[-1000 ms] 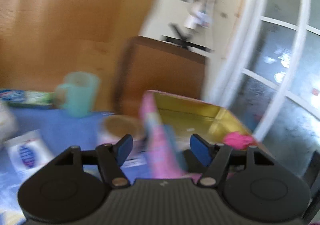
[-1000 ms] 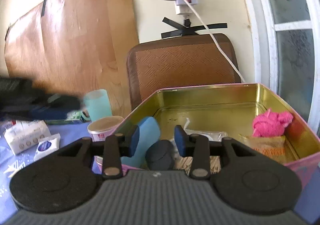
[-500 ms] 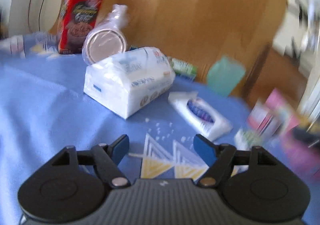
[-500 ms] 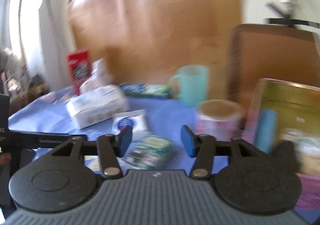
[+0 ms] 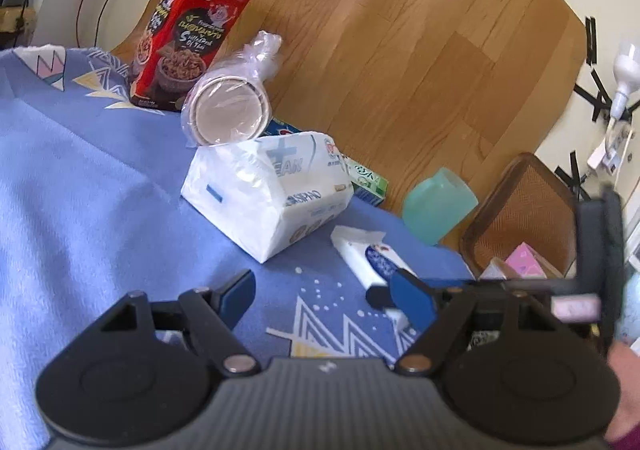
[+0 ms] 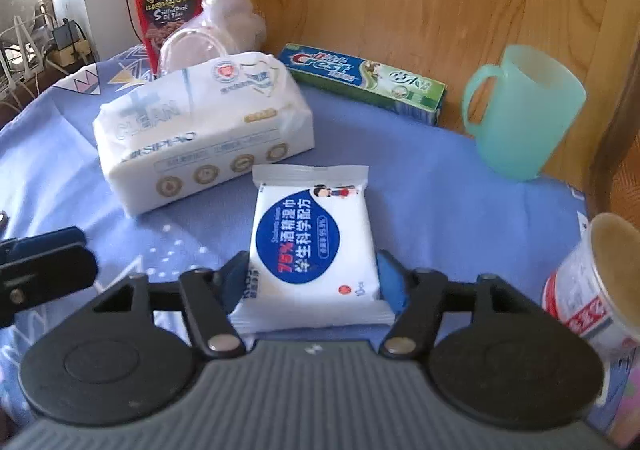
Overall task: Organize soft objects
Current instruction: 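Grasp the white wet-wipe pack with the right gripper, then release the wet-wipe pack from the right gripper while the left gripper grasps it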
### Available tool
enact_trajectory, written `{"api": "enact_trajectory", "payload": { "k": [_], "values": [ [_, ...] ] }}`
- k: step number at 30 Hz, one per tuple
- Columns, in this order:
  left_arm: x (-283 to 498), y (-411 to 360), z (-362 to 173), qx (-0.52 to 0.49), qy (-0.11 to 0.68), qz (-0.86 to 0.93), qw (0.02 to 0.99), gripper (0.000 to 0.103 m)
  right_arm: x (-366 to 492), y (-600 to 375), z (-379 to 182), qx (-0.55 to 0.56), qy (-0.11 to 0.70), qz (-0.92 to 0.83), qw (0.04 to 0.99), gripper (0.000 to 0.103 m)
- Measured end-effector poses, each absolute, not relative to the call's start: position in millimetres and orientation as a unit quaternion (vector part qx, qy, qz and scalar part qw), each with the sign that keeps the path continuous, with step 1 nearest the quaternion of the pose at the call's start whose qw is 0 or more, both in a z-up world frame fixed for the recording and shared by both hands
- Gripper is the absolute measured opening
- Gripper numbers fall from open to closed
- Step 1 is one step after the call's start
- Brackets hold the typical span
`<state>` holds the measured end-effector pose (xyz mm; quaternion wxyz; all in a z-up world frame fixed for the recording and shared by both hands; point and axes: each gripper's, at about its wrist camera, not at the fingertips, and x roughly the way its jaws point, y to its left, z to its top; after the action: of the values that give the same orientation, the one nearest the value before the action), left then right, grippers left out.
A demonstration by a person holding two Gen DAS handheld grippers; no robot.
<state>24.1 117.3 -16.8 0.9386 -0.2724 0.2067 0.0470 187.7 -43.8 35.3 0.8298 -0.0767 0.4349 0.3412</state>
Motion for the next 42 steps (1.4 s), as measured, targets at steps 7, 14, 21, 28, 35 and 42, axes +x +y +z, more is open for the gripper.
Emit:
{"api": "enact_trajectory", "payload": {
  "k": [7,14,21,28,35,42],
  "values": [
    [25,119,-17,-0.275,0.208,0.045,0.938,0.077,111,-64,48,-0.100,0.394,0.384,0.829,0.068],
    [28,112,-17,-0.256,0.220,0.020,0.941,0.078,48,-123,53,-0.014,0.382,0.334,0.862,0.076],
    [11,77,-7,-0.251,0.254,-0.042,0.933,0.079,33,-146,50,-0.005,0.367,0.329,0.870,0.090],
    [13,38,-8,-0.246,0.345,-0.077,0.903,0.056,30,-150,45,-0.013,0.367,0.355,0.859,0.081],
    [9,22,-3,-0.227,0.323,-0.084,0.915,0.043,11,-152,49,-0.027,0.323,0.370,0.871,0.078],
    [16,-7,37,-0.195,0.275,-0.110,0.935,0.043,5,-174,74,-0.015,0.255,0.335,0.907,0.078]
  ]
}}
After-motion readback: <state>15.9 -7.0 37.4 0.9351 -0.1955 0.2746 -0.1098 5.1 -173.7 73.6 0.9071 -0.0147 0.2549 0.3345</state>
